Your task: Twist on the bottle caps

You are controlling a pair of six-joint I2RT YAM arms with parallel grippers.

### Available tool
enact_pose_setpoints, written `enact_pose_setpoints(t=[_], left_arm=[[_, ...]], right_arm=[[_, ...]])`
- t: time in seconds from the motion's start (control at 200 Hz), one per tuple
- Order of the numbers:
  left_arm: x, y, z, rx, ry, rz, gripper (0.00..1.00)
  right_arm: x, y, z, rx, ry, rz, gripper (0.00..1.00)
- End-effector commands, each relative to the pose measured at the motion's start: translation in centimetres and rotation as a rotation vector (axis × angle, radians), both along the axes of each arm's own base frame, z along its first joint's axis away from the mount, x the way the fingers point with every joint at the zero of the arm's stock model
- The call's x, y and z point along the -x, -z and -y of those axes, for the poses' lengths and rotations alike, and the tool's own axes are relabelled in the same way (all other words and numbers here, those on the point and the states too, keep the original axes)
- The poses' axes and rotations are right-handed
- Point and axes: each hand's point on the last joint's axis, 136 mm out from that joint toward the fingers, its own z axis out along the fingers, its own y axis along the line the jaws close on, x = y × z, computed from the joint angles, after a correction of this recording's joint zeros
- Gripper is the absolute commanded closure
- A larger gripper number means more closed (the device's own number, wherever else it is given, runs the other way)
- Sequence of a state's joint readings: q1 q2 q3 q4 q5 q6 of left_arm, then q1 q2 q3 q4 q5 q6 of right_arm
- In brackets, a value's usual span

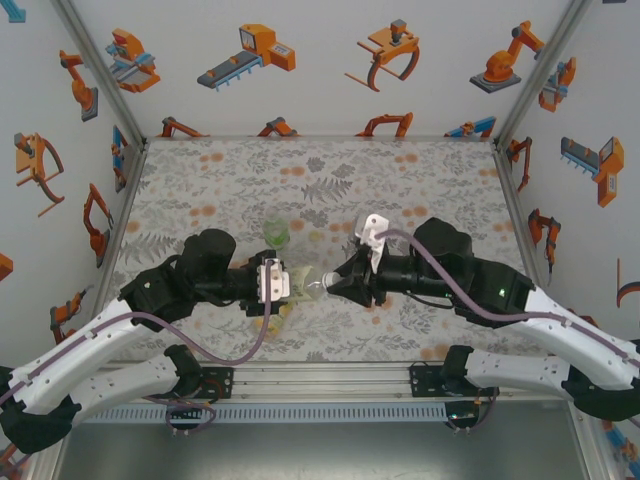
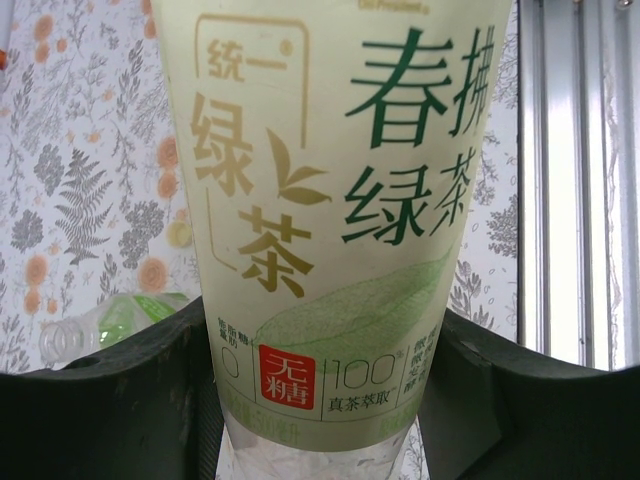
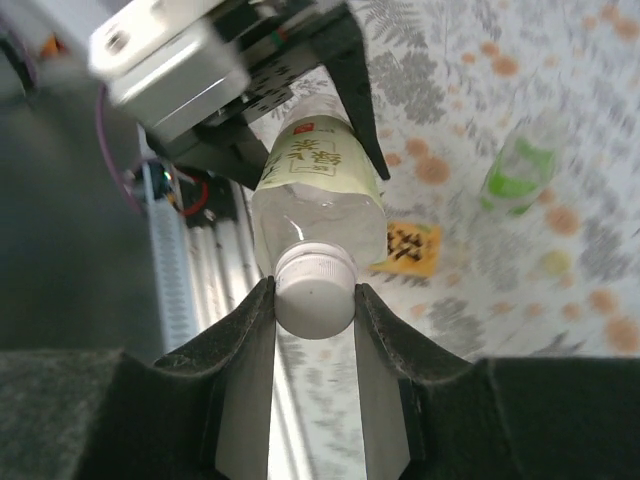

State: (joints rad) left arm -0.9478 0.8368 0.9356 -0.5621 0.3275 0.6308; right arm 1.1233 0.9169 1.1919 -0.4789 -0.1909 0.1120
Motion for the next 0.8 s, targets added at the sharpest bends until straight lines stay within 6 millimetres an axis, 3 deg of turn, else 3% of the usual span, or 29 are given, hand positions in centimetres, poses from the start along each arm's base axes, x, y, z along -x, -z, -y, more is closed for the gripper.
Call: enact_pose_setpoints(t=[0.0, 0.215, 0.345, 0.426, 0.486, 0.596, 0.796], left_arm=[[-0.7, -2.0, 0.2, 0.067, -0.029, 0.05, 1.0], [-1.3, -2.1, 0.8, 0.094, -0.037, 0.077, 1.0], [-1.5, -1.8, 1.1, 0.086, -0.033, 0.076, 1.0], [-1.4, -1.7, 1.3, 0.083, -0.024, 0.072, 1.0], [-1.4, -1.7, 1.3, 0.083, -0.022, 0.069, 1.0], [-1.3, -1.6, 1.2, 0.078, -0.022, 0.07, 1.0], [-0.6, -1.7, 1.0, 0.087, 0.003, 0.051, 1.0]], right_arm=[[-2.8, 1.0, 0.6, -0.116, 0.296, -0.398, 1.0], [-5.3, 4.3, 2.9, -0.297, 0.679, -0.917, 1.0], [-5.7, 4.5, 3.0, -0.346, 0.71, -0.98, 1.0], [-5.7, 4.1, 3.2, -0.345, 0.704, -0.949, 1.0], [-5.6, 3.5, 3.4, -0.345, 0.686, -0.915, 0.78], [-5.1, 1.6, 3.3, -0.298, 0.587, -0.743, 0.56], [-4.0, -2.1, 4.2, -0.206, 0.412, -0.333, 0.5]])
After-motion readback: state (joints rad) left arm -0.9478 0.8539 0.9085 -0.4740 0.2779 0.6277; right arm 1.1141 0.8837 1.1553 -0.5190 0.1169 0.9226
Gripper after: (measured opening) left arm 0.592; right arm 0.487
